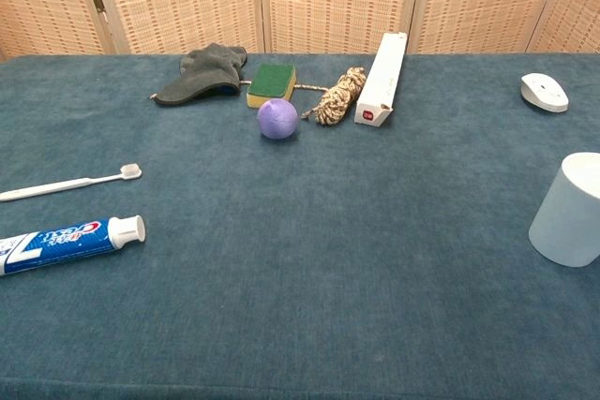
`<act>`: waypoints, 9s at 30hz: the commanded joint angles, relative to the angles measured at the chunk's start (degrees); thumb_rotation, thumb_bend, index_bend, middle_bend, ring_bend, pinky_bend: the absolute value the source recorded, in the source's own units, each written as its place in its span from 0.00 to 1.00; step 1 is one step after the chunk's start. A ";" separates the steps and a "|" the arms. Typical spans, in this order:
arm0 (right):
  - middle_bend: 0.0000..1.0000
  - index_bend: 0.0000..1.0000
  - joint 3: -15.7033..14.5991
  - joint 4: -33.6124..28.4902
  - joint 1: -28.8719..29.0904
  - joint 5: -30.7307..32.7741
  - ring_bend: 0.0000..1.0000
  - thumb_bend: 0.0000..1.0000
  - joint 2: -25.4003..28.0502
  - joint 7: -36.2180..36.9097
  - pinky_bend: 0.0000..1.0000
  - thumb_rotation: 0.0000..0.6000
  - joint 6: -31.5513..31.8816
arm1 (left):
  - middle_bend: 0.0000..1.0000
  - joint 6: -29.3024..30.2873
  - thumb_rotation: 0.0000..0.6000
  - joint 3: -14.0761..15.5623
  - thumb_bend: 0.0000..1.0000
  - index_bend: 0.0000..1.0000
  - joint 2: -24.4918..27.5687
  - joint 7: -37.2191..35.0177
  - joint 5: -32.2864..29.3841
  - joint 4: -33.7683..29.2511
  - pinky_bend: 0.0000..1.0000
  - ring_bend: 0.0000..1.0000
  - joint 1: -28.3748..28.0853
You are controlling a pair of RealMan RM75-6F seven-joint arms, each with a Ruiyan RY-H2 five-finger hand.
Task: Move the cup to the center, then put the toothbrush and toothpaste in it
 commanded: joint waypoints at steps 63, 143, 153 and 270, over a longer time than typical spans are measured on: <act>0.40 0.27 6.11 -0.84 30.48 2.52 0.44 0.25 -11.04 -7.24 0.42 1.00 -34.34 | 0.29 2.82 1.00 0.45 0.26 0.31 0.50 -3.04 0.34 2.26 0.27 0.21 2.71; 0.03 0.00 0.89 -3.77 28.55 -2.74 0.08 0.00 -3.29 -6.01 0.14 1.00 -13.93 | 0.84 -34.39 1.00 -9.60 0.26 0.39 -8.97 8.17 -21.72 12.09 0.92 0.78 -25.91; 0.04 0.00 0.87 -2.83 27.37 -3.19 0.08 0.00 -3.64 -5.01 0.14 1.00 -13.57 | 0.89 -41.20 1.00 -7.80 0.26 0.39 -11.63 15.17 -33.83 14.94 0.94 0.83 -31.22; 0.06 0.00 3.37 0.79 22.81 -2.75 0.10 0.00 -2.63 0.80 0.14 1.00 -11.27 | 0.89 -34.69 1.00 -14.06 0.43 0.62 -0.55 -35.73 -15.46 -4.74 0.93 0.82 -26.67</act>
